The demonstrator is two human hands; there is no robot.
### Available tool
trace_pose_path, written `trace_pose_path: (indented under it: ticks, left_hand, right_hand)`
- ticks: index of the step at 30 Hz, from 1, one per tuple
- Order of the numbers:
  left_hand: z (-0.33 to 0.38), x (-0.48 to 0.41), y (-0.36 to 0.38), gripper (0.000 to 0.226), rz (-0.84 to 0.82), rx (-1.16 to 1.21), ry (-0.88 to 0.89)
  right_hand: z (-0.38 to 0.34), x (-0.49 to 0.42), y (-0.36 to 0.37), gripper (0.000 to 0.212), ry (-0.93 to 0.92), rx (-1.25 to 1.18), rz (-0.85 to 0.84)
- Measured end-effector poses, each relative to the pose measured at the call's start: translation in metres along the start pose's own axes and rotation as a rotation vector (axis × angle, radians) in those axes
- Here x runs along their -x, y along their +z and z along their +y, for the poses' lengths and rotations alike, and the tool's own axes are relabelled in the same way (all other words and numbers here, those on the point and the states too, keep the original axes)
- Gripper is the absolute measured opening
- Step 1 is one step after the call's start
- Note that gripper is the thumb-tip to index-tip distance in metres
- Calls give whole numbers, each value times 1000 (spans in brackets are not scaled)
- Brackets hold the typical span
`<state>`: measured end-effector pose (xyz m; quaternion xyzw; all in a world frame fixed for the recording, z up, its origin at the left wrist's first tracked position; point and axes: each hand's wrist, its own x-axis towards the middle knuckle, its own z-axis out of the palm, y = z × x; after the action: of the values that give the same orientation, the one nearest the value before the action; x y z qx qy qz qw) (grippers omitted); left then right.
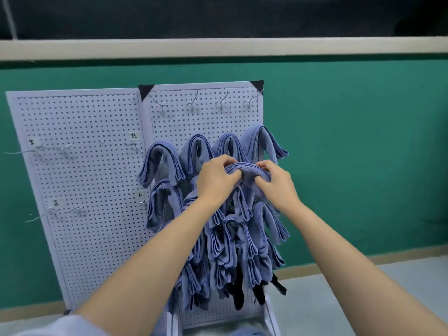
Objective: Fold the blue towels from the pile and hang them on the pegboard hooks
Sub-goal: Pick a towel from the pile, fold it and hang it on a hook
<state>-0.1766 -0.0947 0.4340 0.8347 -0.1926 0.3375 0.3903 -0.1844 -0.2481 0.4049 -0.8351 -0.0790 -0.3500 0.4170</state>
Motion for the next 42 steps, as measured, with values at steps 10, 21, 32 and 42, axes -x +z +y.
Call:
trace_pose_path:
  ticks: [10, 21, 32, 42]
  left_hand:
    - [23, -95, 58, 45, 71, -114, 257]
    - [81, -228, 51, 26, 388, 122, 344]
    - [18, -260, 106, 22, 275, 148, 90]
    - [10, -216, 87, 28, 134, 129, 38]
  right_hand:
    - [5, -113, -43, 21, -58, -153, 268]
    - [-26, -237, -72, 26, -172, -172, 525]
    - [34, -278, -23, 31, -32, 7, 231]
    - [30, -227, -32, 37, -62, 25, 192]
